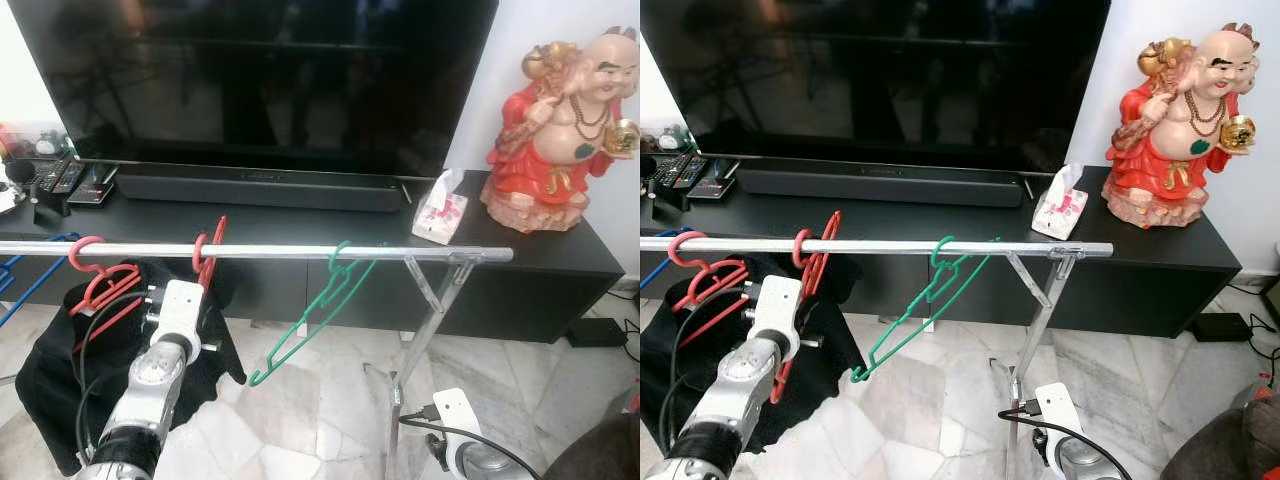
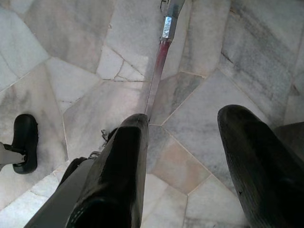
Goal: Hang hanger
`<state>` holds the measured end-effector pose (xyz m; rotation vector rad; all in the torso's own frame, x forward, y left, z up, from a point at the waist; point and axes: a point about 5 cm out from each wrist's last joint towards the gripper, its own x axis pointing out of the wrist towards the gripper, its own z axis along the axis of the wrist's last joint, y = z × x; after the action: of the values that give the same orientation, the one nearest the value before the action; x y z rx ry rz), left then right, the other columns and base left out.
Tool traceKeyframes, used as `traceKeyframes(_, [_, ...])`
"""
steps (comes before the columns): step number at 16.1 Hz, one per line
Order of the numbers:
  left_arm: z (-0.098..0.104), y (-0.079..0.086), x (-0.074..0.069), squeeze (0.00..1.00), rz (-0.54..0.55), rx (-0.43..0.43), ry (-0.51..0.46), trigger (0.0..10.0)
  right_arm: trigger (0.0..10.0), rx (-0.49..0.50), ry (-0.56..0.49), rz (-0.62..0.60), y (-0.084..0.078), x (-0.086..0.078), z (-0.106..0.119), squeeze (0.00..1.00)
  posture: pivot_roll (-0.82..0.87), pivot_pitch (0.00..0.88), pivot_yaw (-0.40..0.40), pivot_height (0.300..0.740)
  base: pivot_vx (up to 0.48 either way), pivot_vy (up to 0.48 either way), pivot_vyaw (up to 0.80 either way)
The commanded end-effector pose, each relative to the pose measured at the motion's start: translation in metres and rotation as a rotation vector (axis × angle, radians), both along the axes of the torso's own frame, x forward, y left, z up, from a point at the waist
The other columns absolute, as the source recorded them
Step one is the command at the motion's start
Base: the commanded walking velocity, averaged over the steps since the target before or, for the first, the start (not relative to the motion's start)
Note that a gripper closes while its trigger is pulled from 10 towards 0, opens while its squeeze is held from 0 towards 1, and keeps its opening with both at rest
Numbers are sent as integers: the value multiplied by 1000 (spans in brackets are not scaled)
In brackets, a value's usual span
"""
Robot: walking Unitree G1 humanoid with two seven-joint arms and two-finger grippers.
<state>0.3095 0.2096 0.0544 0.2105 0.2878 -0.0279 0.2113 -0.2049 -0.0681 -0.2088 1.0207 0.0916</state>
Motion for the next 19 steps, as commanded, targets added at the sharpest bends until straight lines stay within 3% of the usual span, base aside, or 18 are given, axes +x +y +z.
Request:
traceKeyframes(1, [-7,1,-6,1000,-3,-19,27,10000,10000,0,-13,-5,-1,3,2,0,-40,0,-58,740,0,0,0])
traceKeyframes(10, [18,-5,-27,1000,-121,-99,-105,10000,10000,-2,-13,0,-2,3,2,0,-33,0,-62,740,0,0,0])
traceKeyframes(15, [21,-1,-47,1000,-174,-72,-66,10000,10000,-2,-12,4,-2,3,2,0,-33,0,-62,740,0,0,0])
traceKeyframes(19, [14,-5,-50,1000,-178,-38,-23,10000,10000,-1,-12,4,-1,3,2,0,-26,0,-58,740,0,0,0])
